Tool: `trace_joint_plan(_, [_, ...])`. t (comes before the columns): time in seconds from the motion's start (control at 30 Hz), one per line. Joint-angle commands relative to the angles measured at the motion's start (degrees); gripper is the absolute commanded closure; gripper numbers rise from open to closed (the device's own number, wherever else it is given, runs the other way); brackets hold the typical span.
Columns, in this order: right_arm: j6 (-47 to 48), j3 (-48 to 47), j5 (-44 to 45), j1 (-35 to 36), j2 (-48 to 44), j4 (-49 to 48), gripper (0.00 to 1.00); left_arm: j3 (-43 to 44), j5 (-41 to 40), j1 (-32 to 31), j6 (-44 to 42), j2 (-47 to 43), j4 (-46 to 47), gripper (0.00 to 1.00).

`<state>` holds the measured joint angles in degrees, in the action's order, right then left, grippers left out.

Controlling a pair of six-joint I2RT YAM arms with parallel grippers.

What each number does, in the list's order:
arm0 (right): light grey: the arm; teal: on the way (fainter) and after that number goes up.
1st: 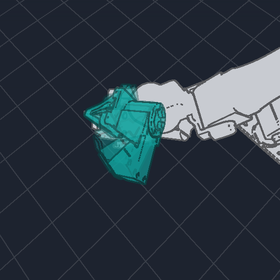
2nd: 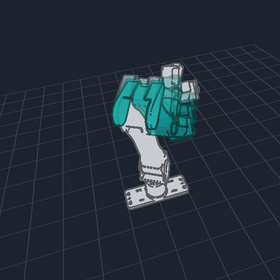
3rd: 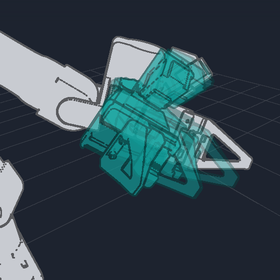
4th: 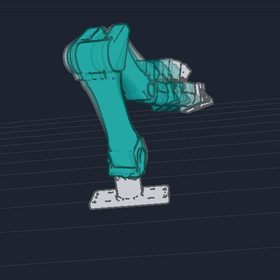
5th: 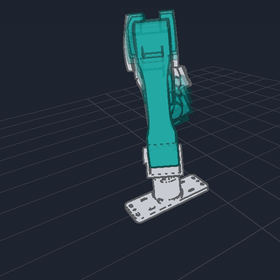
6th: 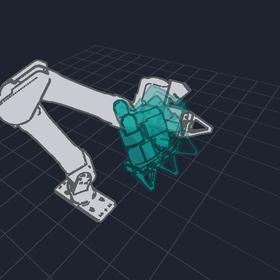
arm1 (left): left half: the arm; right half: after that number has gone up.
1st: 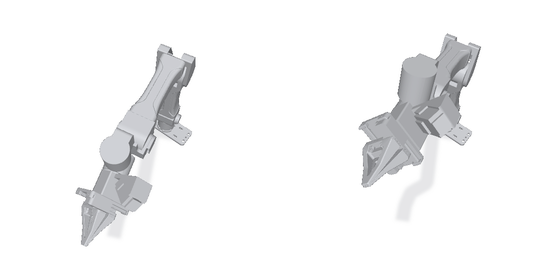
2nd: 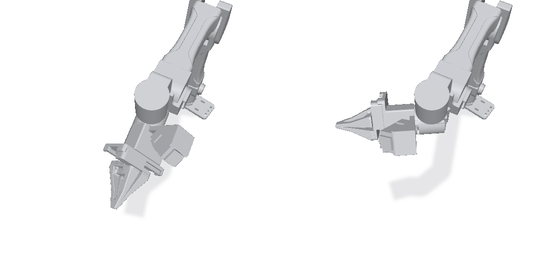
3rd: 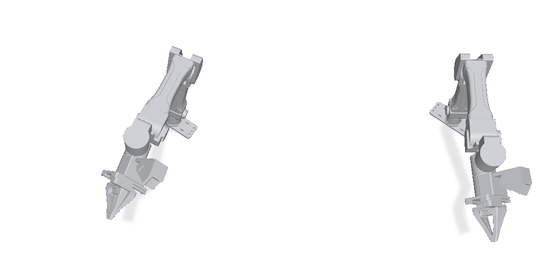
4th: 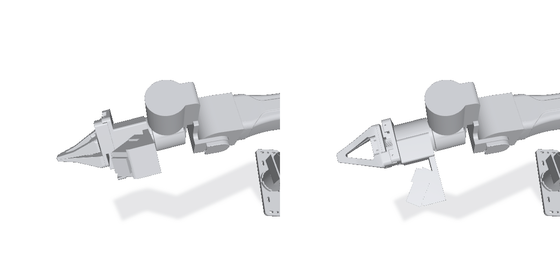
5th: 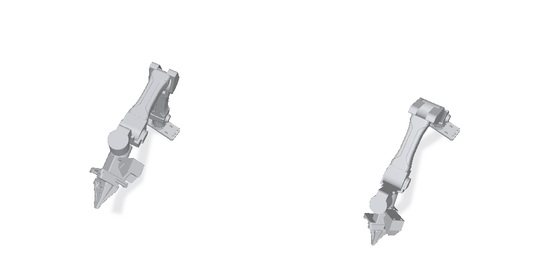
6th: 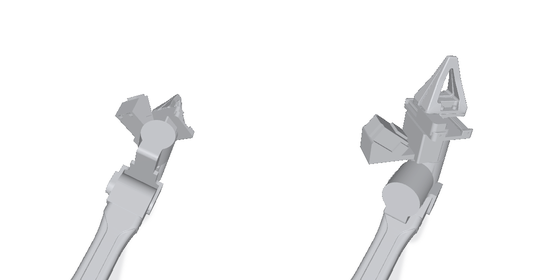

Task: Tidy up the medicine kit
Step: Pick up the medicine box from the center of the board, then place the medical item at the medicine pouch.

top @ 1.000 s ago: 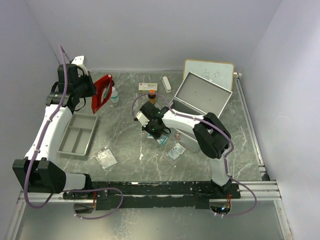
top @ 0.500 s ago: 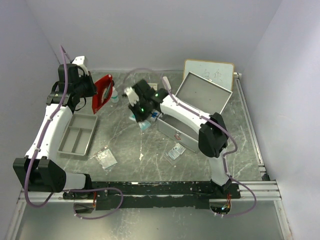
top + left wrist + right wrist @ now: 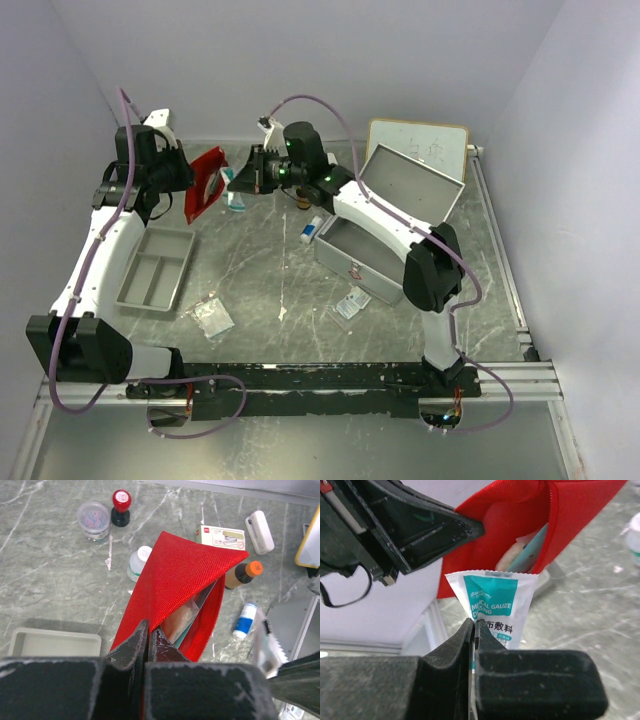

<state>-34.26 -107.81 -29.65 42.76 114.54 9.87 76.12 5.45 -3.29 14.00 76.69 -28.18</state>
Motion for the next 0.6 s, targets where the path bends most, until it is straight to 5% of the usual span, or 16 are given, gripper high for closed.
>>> trace_joint_plan(0.0, [-17.96, 3.16, -4.3, 0.18, 0.78, -24.95, 1.0, 1.72, 4.34, 0.48, 1.16, -0.56, 3.48, 0.93])
trace_joint_plan(0.2, [-25.74, 1.02, -3.65, 0.25, 4.83, -34.9, 1.0, 1.31, 6.22, 0.48, 1.73, -0.91, 4.25, 0.93])
trace_joint_plan(0.57, [-28.24, 0.25, 0.41, 0.14, 8.03, -37.87, 1.0, 3.03, 8.68, 0.48, 4.73, -0.66, 4.86, 0.93])
